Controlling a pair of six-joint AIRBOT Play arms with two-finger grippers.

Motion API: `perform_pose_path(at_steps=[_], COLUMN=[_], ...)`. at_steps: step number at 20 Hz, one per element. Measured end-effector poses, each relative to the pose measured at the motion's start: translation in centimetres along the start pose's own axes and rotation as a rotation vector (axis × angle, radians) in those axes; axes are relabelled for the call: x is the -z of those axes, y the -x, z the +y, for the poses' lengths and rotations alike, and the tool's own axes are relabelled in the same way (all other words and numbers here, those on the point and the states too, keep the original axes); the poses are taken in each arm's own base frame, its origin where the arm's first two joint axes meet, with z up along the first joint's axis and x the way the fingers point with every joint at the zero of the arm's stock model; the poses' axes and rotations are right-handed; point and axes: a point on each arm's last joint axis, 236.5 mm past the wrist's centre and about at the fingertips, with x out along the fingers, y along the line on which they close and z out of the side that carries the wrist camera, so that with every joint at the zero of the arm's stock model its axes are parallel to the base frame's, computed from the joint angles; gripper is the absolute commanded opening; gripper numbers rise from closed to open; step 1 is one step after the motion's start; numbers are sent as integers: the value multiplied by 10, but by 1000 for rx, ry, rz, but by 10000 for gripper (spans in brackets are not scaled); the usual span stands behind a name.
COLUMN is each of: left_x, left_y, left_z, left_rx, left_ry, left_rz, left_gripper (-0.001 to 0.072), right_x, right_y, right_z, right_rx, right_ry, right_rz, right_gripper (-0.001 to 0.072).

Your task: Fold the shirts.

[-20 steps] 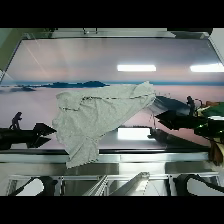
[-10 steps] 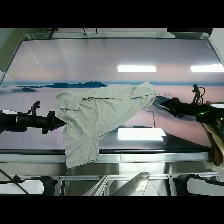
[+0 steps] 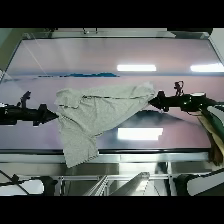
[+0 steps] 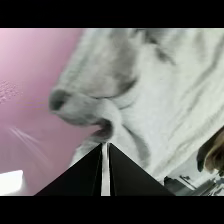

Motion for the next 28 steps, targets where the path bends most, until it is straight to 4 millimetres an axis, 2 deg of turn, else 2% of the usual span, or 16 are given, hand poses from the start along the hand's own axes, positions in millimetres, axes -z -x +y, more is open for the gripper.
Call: perform_pose_path(at_steps=[1, 6, 7, 8, 9, 10, 13, 17, 18, 20, 21, 23, 25, 27, 28], left_x=[-2, -10, -9, -5, 0, 6, 16, 6, 4, -4, -8, -19, -20, -18, -16], left_y=[9, 45, 49, 51, 50, 48, 38, 21, 12, -8, -19, -37, -49, -44, -34], left_z=[-5, -23, -24, -24, -20, -14, 10, 30, 30, 21, 19, 3, -19, -47, -65], left_rx=[6, 10, 9, 6, -4, -18, -76, -127, -125, -99, -100, -74, -36, 11, 48], left_ry=[-11, -56, -59, -57, -55, -48, -15, 15, 18, 17, 5, -24, -68, -116, -143], left_rz=[-20, -122, -131, -133, -127, -117, -121, -171, -164, -141, -122, -94, -32, 12, 16], left_gripper=[60, 61, 138, 339, 591, 720, 717, 698, 656, 60, 5, 4, 4, 4, 4], right_x=[-1, 18, 20, 21, 22, 22, 23, 26, 27, 28, 29, 34, 45, 60, 68], right_y=[-3, -5, -3, 0, 4, 6, 15, 20, 21, 22, 22, 24, 29, 41, 51], right_z=[2, 11, 14, 20, 27, 31, 44, 53, 54, 56, 57, 60, 67, 83, 95], right_rx=[2, -18, -22, -32, -45, -50, -67, -80, -81, -85, -87, -98, -119, -157, -180], right_ry=[-6, 38, 49, 64, 75, 86, 118, 140, 142, 145, 146, 150, 163, 205, 240], right_rz=[7, 103, 113, 119, 118, 119, 114, 118, 120, 124, 128, 147, 185, 232, 249], right_gripper=[8, 13, 13, 13, 13, 13, 13, 13, 13, 13, 12, 12, 12, 12, 12])
